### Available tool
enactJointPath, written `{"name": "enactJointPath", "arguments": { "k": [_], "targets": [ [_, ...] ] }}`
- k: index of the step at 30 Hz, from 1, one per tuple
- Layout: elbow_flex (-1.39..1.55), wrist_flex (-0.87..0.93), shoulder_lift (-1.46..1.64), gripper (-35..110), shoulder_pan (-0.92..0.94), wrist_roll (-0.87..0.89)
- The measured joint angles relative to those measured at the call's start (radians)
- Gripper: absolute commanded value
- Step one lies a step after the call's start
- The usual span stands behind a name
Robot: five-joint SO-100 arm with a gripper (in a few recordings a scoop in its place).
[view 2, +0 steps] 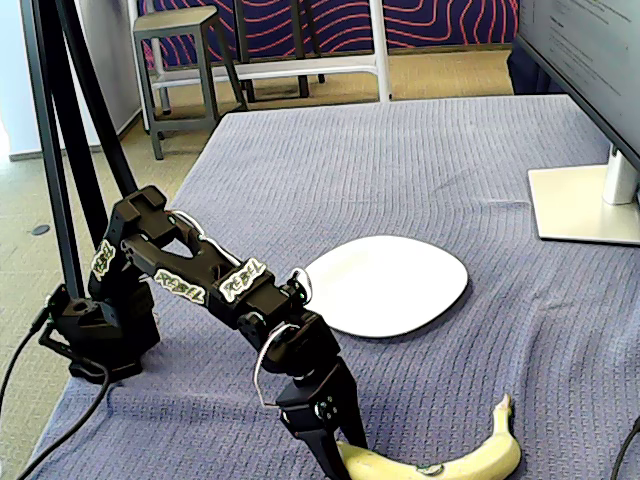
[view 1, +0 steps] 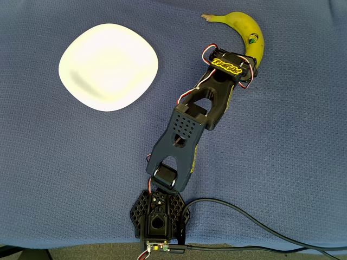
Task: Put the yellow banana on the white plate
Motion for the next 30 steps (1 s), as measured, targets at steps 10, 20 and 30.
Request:
{"name": "enactJointPath", "arguments": {
  "k": [10, 20, 30],
  "targets": [
    [-0.009, 0.212, 0.066, 0, -0.038, 0.031],
    [-0.006, 0.333, 0.193, 0, -0.081, 0.000],
    [0.104, 0.399, 0.374, 0, -0.110, -0.023]
  ]
}}
